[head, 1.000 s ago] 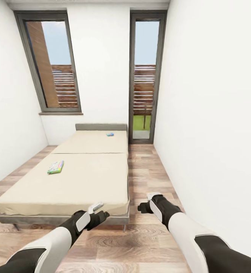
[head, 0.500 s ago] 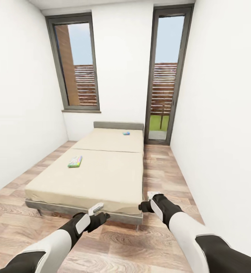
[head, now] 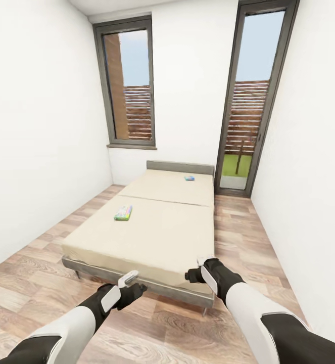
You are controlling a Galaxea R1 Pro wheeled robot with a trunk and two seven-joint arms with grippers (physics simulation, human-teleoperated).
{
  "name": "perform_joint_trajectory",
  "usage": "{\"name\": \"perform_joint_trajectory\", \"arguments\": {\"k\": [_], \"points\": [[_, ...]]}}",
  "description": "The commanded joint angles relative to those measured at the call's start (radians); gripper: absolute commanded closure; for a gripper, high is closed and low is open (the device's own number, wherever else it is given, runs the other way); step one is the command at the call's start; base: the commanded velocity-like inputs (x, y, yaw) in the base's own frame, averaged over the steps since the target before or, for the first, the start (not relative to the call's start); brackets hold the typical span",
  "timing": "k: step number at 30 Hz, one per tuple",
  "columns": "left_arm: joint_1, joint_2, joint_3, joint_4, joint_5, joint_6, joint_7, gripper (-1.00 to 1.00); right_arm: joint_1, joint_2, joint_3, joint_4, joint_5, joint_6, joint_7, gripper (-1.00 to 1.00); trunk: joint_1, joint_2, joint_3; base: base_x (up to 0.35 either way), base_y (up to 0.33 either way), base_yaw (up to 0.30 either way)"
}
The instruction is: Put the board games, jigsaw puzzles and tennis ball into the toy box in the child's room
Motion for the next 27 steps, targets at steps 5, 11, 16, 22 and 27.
{"name": "perform_joint_trajectory", "arguments": {"k": [5, 11, 16, 22, 27], "points": [[0.0, -0.001, 0.005, -0.002, -0.004, 0.005, -0.002, -1.0, 0.0, 0.0, 0.003, -0.002, 0.001, 0.003, -0.003, -1.0, 0.0, -0.001, -0.002, 0.281, 0.076, 0.059], [0.0, -0.002, 0.004, -0.002, -0.003, 0.005, -0.005, -1.0, 0.001, 0.0, 0.014, -0.002, 0.002, 0.0, -0.002, -1.0, 0.0, -0.001, -0.002, 0.316, 0.029, 0.023], [0.0, -0.001, 0.003, -0.002, -0.004, 0.005, -0.006, -1.0, 0.001, 0.0, 0.018, -0.002, 0.003, 0.0, -0.001, -1.0, 0.0, -0.001, -0.002, 0.324, 0.005, 0.004], [0.0, 0.0, 0.005, -0.002, -0.004, 0.005, -0.005, -1.0, 0.001, 0.0, 0.019, -0.003, 0.003, 0.0, 0.0, -1.0, 0.0, -0.001, -0.002, 0.208, 0.002, 0.002], [-0.001, -0.002, 0.013, -0.005, -0.003, 0.006, 0.001, -1.0, 0.003, -0.001, 0.02, -0.008, 0.002, 0.001, 0.005, -1.0, 0.0, -0.001, -0.002, 0.06, 0.001, 0.0]]}}
